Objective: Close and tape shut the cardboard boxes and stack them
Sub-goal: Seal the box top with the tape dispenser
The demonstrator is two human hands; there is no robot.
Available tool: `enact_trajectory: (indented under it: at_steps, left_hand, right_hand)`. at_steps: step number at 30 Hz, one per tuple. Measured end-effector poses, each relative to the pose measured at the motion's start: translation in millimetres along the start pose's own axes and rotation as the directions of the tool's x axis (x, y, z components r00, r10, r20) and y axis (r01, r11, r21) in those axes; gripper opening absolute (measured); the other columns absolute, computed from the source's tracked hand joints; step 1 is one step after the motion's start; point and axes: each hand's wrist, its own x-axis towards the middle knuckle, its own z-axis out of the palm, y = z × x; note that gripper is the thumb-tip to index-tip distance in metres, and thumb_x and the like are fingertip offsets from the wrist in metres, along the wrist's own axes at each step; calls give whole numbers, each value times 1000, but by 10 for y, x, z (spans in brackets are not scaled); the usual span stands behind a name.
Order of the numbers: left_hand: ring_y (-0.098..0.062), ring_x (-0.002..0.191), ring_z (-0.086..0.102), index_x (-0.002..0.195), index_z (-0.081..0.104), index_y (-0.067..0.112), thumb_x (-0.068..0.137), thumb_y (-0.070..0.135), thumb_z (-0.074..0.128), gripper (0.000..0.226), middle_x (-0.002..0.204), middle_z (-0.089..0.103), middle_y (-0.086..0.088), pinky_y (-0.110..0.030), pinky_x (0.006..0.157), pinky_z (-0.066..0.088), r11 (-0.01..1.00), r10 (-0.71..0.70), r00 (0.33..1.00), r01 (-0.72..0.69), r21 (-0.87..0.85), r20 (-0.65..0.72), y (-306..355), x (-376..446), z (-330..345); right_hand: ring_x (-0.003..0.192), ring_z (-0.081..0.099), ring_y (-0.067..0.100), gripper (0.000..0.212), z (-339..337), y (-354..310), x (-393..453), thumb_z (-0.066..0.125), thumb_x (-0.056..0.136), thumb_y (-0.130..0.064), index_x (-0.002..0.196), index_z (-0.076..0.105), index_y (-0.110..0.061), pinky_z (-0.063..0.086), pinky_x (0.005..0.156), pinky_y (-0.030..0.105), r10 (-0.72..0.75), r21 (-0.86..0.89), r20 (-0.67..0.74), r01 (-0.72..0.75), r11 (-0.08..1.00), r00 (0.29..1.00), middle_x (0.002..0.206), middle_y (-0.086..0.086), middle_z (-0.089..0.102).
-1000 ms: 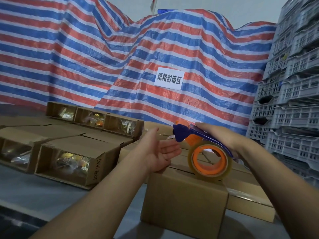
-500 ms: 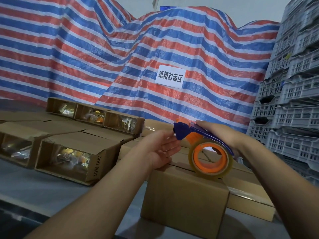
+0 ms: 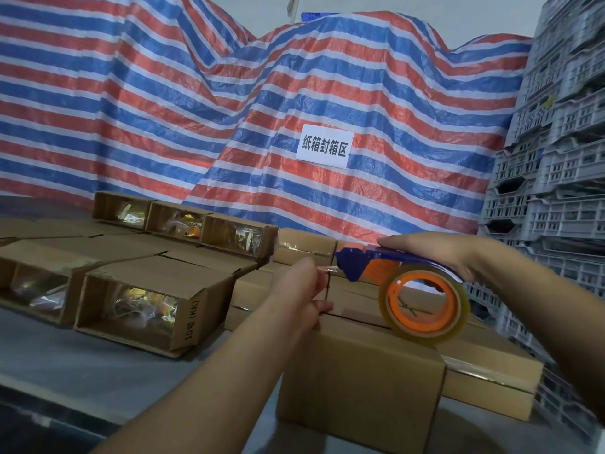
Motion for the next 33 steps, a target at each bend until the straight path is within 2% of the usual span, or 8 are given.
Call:
enact_trajectory:
  at_steps: [6, 8, 11, 14, 17, 20, 25, 33]
  left_hand:
    - [-18, 81, 56, 125, 51, 2, 97, 4, 43, 30, 90, 54, -14, -58, 100, 46, 995, 20, 996, -28, -96, -91, -24, -25, 21]
    - [-21, 88, 57, 120, 53, 3, 98, 6, 44, 25, 100, 56, -20, -53, 99, 48, 995, 40, 995, -48, -89, -89, -38, -38, 3]
    - [-18, 76, 58, 95, 59, 8, 98, 14, 48, 12, 86, 58, -8, -35, 76, 53, 978, 189, 974, -174, 117, -128, -25, -12, -64]
    - [-15, 59, 51, 75, 62, 8, 93, 22, 53, 25, 64, 55, -4, -34, 59, 49, 666, 509, 860, -410, 623, 22, 42, 52, -281]
    - [-23, 67, 60, 83, 70, 3, 88, 27, 57, 28, 76, 68, -16, -44, 71, 57, 506, 481, 873, -351, 788, 80, 88, 69, -491]
    - [-22, 71, 63, 88, 71, 6, 87, 26, 59, 24, 84, 70, -17, -46, 72, 59, 535, 420, 906, -300, 790, 59, 54, 98, -589]
    - [-14, 62, 59, 81, 70, 9, 89, 21, 60, 18, 72, 65, -3, -21, 46, 50, 648, 331, 943, -249, 720, 28, -24, 163, -664]
    - [-17, 63, 51, 88, 67, 7, 90, 16, 59, 12, 79, 58, -8, -25, 51, 45, 729, 254, 966, -218, 649, 40, -72, 131, -735]
  right_hand:
    - [38, 54, 9, 37, -45, 16, -56, 42, 106, -39, 85, 59, -13, 44, 40, 18, -5, -92, 6, 5, 996, 1000, 52, 1, 60]
    - [47, 59, 4, 27, -13, 2, -48, 42, 107, -36, 94, 61, -22, 45, 48, 13, -109, -368, -14, 97, 925, 994, 58, -7, 65]
    - [55, 59, -7, 19, 21, -34, -25, 43, 107, -31, 98, 59, -31, 42, 53, 5, -241, -623, 29, 206, 754, 970, 64, -19, 66]
    - [60, 60, -10, 11, 31, -45, -14, 47, 106, -29, 106, 57, -33, 42, 55, 4, -257, -690, 73, 235, 685, 964, 72, -15, 66]
    - [68, 64, -2, 18, 80, -93, 19, 43, 106, -34, 116, 58, -29, 44, 62, 12, -219, -682, 65, 203, 703, 974, 85, -9, 68]
    - [80, 63, 6, 25, 144, -184, 52, 43, 106, -35, 124, 57, -26, 43, 71, 16, -183, -734, 106, 201, 649, 977, 95, -6, 68]
    - [85, 64, 8, 23, 168, -238, 80, 46, 105, -35, 122, 58, -27, 45, 78, 21, -171, -783, 135, 211, 585, 976, 96, -8, 68]
    - [94, 62, 9, 27, 282, -350, 117, 42, 106, -35, 127, 56, -24, 44, 79, 21, -102, -832, 126, 161, 530, 987, 109, -1, 67]
